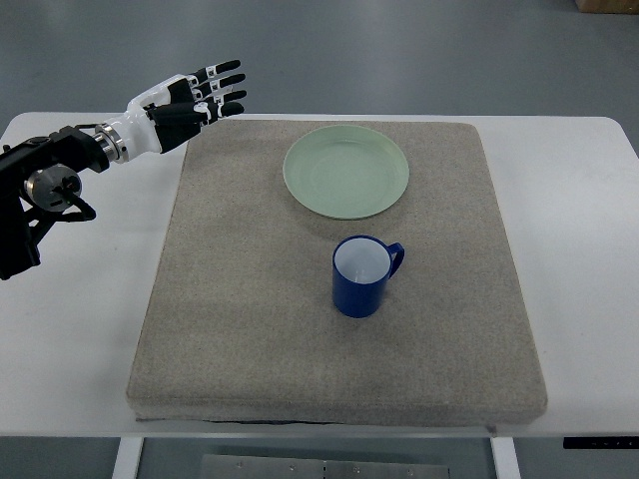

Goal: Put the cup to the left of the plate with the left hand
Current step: 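Swing the open left hand over the pad toward the blue mug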

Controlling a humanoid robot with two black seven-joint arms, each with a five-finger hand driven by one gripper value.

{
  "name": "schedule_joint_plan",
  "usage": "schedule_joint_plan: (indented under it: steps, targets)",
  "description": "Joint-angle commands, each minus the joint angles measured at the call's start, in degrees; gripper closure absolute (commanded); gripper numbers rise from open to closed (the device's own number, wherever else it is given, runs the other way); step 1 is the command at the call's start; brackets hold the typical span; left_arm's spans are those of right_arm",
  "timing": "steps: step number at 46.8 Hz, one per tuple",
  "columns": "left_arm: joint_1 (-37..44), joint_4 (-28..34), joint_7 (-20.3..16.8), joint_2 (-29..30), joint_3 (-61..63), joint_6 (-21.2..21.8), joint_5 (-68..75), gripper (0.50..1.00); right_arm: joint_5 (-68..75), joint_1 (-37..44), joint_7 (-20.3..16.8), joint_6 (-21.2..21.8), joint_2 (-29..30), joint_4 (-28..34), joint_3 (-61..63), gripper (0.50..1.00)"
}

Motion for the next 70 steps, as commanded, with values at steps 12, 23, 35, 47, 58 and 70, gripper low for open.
schedule_joint_plan:
  steps: [12, 23, 35, 47, 58, 70]
  targets:
    - [0.3, -6.2, -0.1, 1.7, -0.4, 0.0, 0.6, 0.504, 0.0, 0.0, 0.0, -0.1, 0.0, 0.0, 0.0, 0.566]
    - [0.2, -11.1, -0.1, 4.8, -3.2, 0.0, 0.8, 0.504, 0.0, 0.0, 0.0, 0.0, 0.0, 0.0, 0.0, 0.566]
    - [0.5, -14.7, 0.3, 3.6, -1.7, 0.0, 4.4, 0.504, 0.0, 0.0, 0.0, 0.0, 0.0, 0.0, 0.0, 0.566]
    - [3.3, -26.6, 0.3, 6.0, -1.4, 0.0, 5.4, 0.504, 0.0, 0.0, 0.0, 0.0, 0.0, 0.0, 0.0, 0.566]
    - [5.3, -32.7, 0.2, 10.2, 1.7, 0.0, 10.6, 0.504, 0.0, 0.0, 0.0, -0.1, 0.0, 0.0, 0.0, 0.566]
    - [7.8, -35.0, -0.5, 16.6, 1.2, 0.0, 10.6, 0.504, 0.0, 0.0, 0.0, -0.1, 0.0, 0.0, 0.0, 0.566]
